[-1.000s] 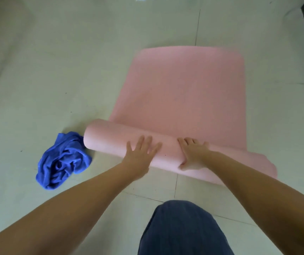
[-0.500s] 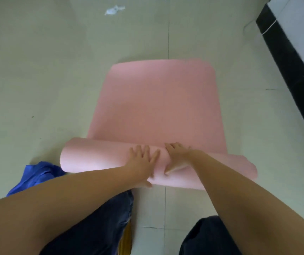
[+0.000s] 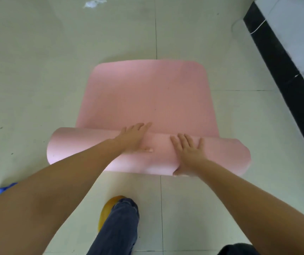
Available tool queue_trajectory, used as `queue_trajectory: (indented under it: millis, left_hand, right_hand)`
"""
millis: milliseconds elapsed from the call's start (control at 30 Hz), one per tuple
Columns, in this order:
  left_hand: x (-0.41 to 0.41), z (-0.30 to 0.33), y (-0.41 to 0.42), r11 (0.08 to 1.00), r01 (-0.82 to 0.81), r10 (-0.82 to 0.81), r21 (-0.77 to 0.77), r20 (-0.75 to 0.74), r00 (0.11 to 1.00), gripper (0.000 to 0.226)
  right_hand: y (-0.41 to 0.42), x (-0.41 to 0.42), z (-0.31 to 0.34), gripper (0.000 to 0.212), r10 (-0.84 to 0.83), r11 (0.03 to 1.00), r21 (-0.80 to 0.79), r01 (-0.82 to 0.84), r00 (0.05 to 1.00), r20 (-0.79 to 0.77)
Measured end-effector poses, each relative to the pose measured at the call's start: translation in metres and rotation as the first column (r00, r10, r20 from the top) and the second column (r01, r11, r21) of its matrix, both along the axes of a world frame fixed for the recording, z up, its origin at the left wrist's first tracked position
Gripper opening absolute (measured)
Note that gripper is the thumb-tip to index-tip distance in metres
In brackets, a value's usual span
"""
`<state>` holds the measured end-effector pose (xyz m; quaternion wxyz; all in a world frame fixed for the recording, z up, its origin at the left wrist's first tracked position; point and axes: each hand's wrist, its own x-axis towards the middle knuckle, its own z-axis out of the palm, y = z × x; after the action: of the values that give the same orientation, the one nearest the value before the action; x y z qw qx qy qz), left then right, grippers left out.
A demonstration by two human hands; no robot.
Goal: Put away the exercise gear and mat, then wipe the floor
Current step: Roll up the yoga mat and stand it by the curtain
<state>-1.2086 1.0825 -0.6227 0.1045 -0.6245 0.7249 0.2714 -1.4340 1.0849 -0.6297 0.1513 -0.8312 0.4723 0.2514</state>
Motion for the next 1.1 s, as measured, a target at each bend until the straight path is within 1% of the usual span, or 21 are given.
queue_trajectory:
  millis: [33, 67, 133, 167, 267, 367, 433, 467, 533, 567, 600, 633, 700, 767, 833, 867, 933, 1000, 1033, 1067, 1100]
  left_hand:
    - [0.002, 0.002, 0.006, 0.997, 0.006, -0.005, -0.072, 0.005, 1.000, 0.101]
    - [0.004, 0.002, 0.015, 0.991, 0.052, -0.045, -0.124, 0.059, 0.997, 0.101]
    - [0.003, -0.004, 0.034, 0.969, 0.190, -0.149, -0.158, 0.239, 0.960, 0.106]
    - [0.002, -0.007, 0.041, 0.965, 0.209, -0.155, -0.158, 0.299, 0.942, 0.108]
    - [0.002, -0.013, 0.037, 0.976, 0.151, -0.088, -0.160, 0.342, 0.936, 0.114]
    - [0.005, -0.012, 0.022, 0.979, 0.149, -0.097, -0.140, 0.322, 0.942, 0.113]
    - [0.009, -0.010, 0.007, 0.985, 0.138, -0.104, -0.100, 0.291, 0.951, 0.114]
    - [0.011, -0.007, -0.003, 0.989, 0.130, -0.107, -0.067, 0.273, 0.956, 0.114]
    - [0.016, -0.001, -0.030, 0.994, 0.107, -0.109, 0.022, 0.227, 0.968, 0.115]
    - [0.019, 0.002, -0.044, 0.992, 0.097, -0.111, 0.075, 0.201, 0.973, 0.116]
    - [0.023, 0.004, -0.057, 0.988, 0.091, -0.112, 0.126, 0.168, 0.980, 0.116]
    - [0.027, 0.005, -0.070, 0.982, 0.085, -0.108, 0.171, 0.126, 0.986, 0.117]
    - [0.033, 0.005, -0.089, 0.966, 0.090, -0.108, 0.244, 0.058, 0.993, 0.117]
    - [0.036, 0.006, -0.101, 0.949, 0.120, -0.130, 0.292, 0.015, 0.991, 0.116]
    - [0.042, 0.009, -0.112, 0.944, 0.126, -0.132, 0.304, 0.000, 0.991, 0.111]
    - [0.044, 0.013, -0.117, 0.954, 0.126, -0.133, 0.273, 0.009, 0.991, 0.109]
    - [0.047, 0.025, -0.120, 0.979, 0.177, -0.184, 0.099, 0.066, 0.981, 0.101]
    - [0.042, 0.033, -0.114, 0.945, 0.292, -0.265, -0.145, 0.184, 0.947, 0.090]
    - [0.038, 0.032, -0.106, 0.916, 0.337, -0.289, -0.217, 0.227, 0.930, 0.089]
    - [0.034, 0.028, -0.096, 0.899, 0.370, -0.312, -0.235, 0.252, 0.916, 0.093]
    - [0.031, 0.019, -0.085, 0.899, 0.385, -0.329, -0.208, 0.257, 0.909, 0.101]
  right_hand:
    - [-0.015, 0.003, 0.001, 0.124, 0.003, 0.999, 0.033, -0.003, 1.000, -0.012]
    - [-0.029, 0.005, 0.003, 0.125, 0.007, 0.997, 0.073, -0.006, 1.000, -0.018]
    - [-0.051, 0.009, 0.007, 0.124, -0.005, 0.988, 0.156, 0.007, 1.000, -0.012]
    - [-0.060, 0.011, 0.009, 0.124, -0.012, 0.982, 0.189, 0.014, 1.000, -0.011]
    - [-0.076, 0.017, 0.011, 0.125, -0.021, 0.974, 0.226, 0.025, 1.000, -0.020]
    - [-0.076, 0.017, 0.012, 0.122, -0.033, 0.980, 0.193, 0.040, 0.999, -0.041]
    - [-0.070, 0.015, 0.018, 0.109, -0.025, 0.994, 0.104, 0.029, 0.999, -0.047]
    - [-0.063, 0.014, 0.024, 0.099, -0.006, 1.000, 0.028, 0.007, 0.999, -0.031]
    - [-0.042, 0.015, 0.026, 0.081, 0.048, 0.982, -0.184, -0.035, 0.997, 0.067]
    - [-0.030, 0.018, 0.023, 0.079, 0.093, 0.949, -0.312, -0.049, 0.987, 0.128]
    - [-0.019, 0.021, 0.019, 0.083, 0.125, 0.913, -0.406, -0.048, 0.978, 0.166]
    - [-0.010, 0.025, 0.015, 0.093, 0.126, 0.903, -0.428, -0.036, 0.975, 0.183]
    - [-0.002, 0.032, 0.004, 0.116, 0.064, 0.948, -0.316, -0.024, 0.991, 0.119]
    - [-0.010, 0.037, -0.003, 0.118, -0.010, 0.977, -0.214, 0.013, 1.000, 0.016]
    - [-0.028, 0.041, -0.001, 0.119, -0.030, 0.975, -0.222, 0.031, 1.000, 0.010]
    - [-0.038, 0.043, 0.000, 0.119, -0.033, 0.974, -0.224, 0.035, 0.999, 0.014]
    - [-0.062, 0.049, 0.005, 0.117, -0.049, 0.978, -0.204, 0.049, 0.999, 0.007]
    - [-0.089, 0.054, 0.011, 0.114, -0.062, 0.984, -0.167, 0.057, 0.998, -0.022]
    - [-0.102, 0.057, 0.016, 0.115, -0.064, 0.989, -0.137, 0.060, 0.998, -0.028]
    - [-0.115, 0.059, 0.020, 0.116, -0.060, 0.993, -0.100, 0.056, 0.998, -0.036]
    - [-0.126, 0.061, 0.024, 0.118, -0.055, 0.997, -0.061, 0.052, 0.997, -0.051]
